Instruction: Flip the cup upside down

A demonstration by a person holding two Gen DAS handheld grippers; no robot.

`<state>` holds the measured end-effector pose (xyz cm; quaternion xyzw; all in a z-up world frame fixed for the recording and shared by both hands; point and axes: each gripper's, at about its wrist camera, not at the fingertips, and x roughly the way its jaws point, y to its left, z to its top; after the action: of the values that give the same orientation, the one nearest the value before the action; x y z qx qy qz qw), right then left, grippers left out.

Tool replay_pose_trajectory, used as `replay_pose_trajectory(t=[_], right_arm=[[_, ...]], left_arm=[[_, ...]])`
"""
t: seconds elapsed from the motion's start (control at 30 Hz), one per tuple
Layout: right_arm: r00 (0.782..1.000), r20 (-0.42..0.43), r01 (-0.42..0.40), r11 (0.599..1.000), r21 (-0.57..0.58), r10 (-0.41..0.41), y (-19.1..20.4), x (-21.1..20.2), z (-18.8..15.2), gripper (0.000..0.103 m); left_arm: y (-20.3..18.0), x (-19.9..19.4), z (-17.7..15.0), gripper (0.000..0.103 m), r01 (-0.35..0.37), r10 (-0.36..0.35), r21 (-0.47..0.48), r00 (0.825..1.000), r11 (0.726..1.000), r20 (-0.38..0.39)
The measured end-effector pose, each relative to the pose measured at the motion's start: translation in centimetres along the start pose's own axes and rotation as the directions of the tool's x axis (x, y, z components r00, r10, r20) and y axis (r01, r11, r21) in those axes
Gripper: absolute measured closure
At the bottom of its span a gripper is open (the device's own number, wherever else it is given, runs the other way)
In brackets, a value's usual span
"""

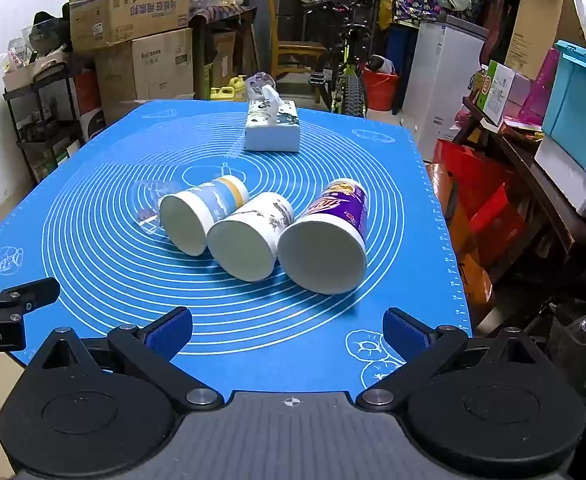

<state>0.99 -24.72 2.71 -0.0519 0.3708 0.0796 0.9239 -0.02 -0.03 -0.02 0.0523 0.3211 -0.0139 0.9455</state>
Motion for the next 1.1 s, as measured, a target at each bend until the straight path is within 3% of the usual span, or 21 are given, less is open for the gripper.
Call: replay_pose_trajectory(t=[1.1], right_arm=[[1.000, -0.015, -0.012, 1.000, 0.008, 0.012, -0.34, 0.40, -0.17, 0.002]], left_arm=[[0.20, -0.05, 0.41, 0.000, -0.015, 0.015, 0.003, 1.000, 1.000, -0.006]])
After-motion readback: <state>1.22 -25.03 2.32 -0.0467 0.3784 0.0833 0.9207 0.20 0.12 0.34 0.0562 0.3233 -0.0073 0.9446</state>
